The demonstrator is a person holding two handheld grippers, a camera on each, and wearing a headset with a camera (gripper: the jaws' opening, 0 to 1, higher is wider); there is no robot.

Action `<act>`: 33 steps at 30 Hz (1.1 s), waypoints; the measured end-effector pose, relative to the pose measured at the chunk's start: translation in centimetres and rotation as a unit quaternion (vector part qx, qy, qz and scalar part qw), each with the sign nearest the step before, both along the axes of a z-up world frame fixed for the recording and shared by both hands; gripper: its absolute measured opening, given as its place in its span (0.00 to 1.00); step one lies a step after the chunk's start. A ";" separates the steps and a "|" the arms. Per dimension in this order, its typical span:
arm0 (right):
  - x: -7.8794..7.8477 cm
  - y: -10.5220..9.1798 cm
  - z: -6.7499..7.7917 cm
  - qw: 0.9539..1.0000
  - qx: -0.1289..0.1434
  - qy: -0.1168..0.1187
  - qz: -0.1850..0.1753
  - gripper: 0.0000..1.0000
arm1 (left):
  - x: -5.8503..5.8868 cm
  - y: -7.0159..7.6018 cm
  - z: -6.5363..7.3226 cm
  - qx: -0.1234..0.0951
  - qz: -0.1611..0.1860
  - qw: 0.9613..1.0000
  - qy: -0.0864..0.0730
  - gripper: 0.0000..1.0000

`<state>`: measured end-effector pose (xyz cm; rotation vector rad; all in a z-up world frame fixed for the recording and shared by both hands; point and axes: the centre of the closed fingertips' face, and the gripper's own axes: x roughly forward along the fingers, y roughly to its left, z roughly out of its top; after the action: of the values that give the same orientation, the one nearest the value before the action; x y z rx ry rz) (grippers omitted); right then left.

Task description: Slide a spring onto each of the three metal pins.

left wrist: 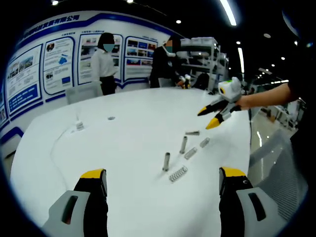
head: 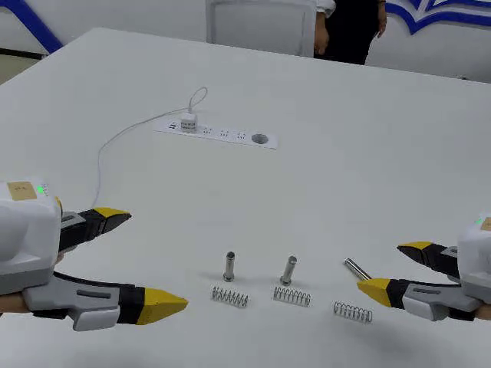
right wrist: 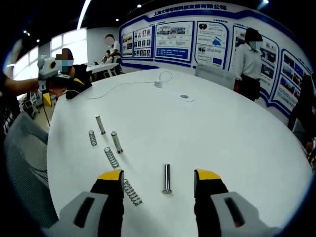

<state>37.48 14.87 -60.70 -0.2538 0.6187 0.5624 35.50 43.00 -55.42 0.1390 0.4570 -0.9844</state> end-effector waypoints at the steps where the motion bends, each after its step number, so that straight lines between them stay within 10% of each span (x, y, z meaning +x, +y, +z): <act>1: 0.1 0.0 -0.1 1.000 -0.001 0.001 -0.001 0.56 | 0.0 0.0 0.0 -0.002 0.001 1.000 0.000 0.96; 33: 2.0 0.0 -3.5 0.999 -0.012 0.041 -0.023 0.41 | -0.6 0.4 -1.1 -0.010 0.016 1.000 0.016 0.95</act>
<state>39.43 14.86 -64.17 -0.2404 0.7093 0.5225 34.91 43.36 -56.56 0.0983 0.4763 -0.9605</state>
